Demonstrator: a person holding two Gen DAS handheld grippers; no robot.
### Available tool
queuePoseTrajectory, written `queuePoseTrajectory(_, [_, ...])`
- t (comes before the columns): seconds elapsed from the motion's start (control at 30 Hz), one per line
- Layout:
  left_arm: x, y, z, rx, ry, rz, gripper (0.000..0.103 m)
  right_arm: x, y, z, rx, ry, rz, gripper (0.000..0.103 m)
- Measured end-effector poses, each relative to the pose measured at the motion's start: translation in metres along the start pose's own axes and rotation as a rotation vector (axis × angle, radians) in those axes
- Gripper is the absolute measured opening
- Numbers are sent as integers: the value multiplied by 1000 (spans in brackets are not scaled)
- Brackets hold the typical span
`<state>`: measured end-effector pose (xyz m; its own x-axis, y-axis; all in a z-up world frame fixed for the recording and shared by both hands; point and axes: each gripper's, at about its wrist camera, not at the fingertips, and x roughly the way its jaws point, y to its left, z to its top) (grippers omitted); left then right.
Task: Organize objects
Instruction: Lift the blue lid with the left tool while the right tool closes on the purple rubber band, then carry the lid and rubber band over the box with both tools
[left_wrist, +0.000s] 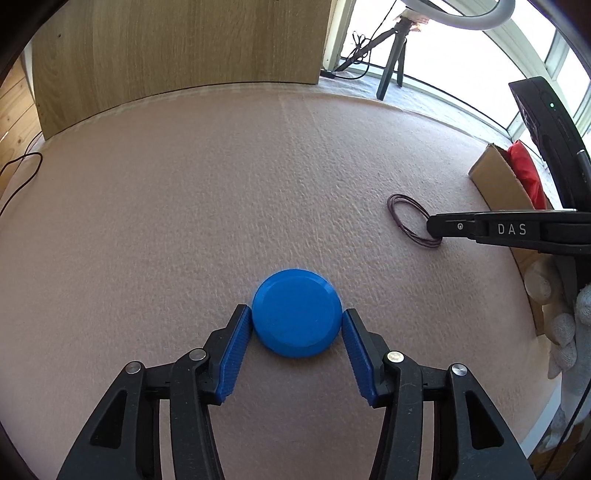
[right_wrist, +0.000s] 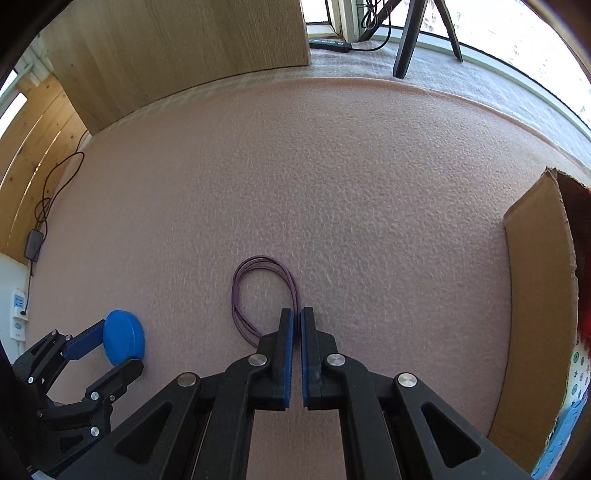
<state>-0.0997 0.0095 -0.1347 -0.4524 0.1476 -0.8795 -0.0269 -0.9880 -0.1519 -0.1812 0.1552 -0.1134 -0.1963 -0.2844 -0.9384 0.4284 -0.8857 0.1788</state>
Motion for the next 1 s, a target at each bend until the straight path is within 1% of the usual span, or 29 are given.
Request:
queuePoseTrajectory(0.13, [0,-4,-2,5,-11,11,54,-11,-11,-21,41,-24,17,3])
queuePoseTrajectory(0.3, [-5,-7,-9,-36,-15,-8,54,-27,-27,-37,92,-52,39,3])
queuePoseTrajectory(0.47, [-10,-16,-14,-56,-1,-38,54,-43,-39,-39,109,-95,51,3])
queuePoseTrajectory(0.57, [-14,-22,-13,-60,-6,-51,54,-57,-42,-42,106,-126,51,3])
queuePoseTrajectory(0.8, [-30,-47,10,-27,-57,-68,54,-94,-63,-49,131,-193,72,3])
queuePoseTrajectory(1.0, [-35,-86,35,22,-92,-113,54,-133,-93,-60,167,-255,67,3])
